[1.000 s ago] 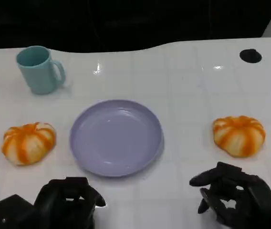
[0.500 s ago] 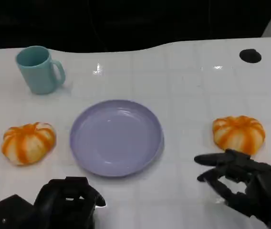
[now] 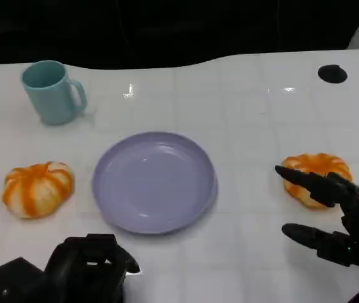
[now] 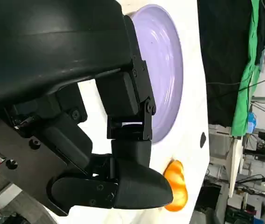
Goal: Grasp the bread from the table and place it into the plate.
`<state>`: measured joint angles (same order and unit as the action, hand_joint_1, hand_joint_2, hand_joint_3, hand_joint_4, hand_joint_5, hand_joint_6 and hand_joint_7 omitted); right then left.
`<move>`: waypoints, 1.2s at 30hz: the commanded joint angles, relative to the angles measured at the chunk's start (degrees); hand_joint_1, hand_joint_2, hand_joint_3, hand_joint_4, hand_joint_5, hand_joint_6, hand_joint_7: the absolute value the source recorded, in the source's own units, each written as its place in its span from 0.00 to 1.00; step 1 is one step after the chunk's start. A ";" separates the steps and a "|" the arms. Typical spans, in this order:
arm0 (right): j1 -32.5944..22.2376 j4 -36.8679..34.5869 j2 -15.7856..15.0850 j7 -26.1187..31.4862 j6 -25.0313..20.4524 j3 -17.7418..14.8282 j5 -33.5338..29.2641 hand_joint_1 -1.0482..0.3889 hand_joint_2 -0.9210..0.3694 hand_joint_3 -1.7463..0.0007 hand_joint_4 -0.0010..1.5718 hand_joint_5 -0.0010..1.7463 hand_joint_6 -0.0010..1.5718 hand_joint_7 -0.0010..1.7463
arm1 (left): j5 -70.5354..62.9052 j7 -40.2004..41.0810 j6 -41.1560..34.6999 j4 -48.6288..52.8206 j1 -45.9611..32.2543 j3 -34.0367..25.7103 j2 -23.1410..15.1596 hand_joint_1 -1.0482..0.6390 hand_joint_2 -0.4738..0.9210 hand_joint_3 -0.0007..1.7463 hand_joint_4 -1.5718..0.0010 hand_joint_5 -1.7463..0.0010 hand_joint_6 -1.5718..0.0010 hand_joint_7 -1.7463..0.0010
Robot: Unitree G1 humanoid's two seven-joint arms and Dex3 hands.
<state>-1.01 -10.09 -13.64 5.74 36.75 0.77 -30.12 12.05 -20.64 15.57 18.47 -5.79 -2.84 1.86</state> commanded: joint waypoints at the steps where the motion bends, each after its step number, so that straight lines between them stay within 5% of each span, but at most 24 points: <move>1: 0.27 2.81 -3.54 5.57 -4.59 -0.20 -9.14 0.33 0.00 0.95 0.06 0.23 0.21 0.01 | -0.49 0.53 0.28 0.02 -0.14 -0.12 -0.74 0.00 0.73 0.40 0.00 0.30 0.09 0.56; 11: 3.33 4.65 -7.04 9.76 -17.17 4.02 -21.77 0.31 0.01 0.97 0.00 0.21 0.17 0.00 | 0.09 -0.03 0.25 -0.10 -0.41 -0.42 -0.75 0.00 0.73 0.40 0.00 0.30 0.10 0.57; 18: 7.09 2.87 -7.36 7.02 -25.71 8.48 -24.96 0.32 0.01 0.99 0.00 0.21 0.17 0.00 | 0.49 -0.08 -0.47 -0.56 -0.54 -0.51 -0.90 0.00 0.73 0.39 0.00 0.30 0.10 0.56; 36: 21.00 -22.45 -6.48 12.29 -33.43 19.11 -24.71 0.32 0.03 1.00 0.01 0.20 0.17 0.00 | -0.18 0.62 0.05 -1.78 -1.62 0.03 -0.46 0.00 0.74 0.39 0.00 0.29 0.09 0.56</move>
<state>17.85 -29.02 -20.01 16.94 4.62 18.97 -55.33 12.11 -20.61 15.39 17.30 -6.92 -2.68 2.00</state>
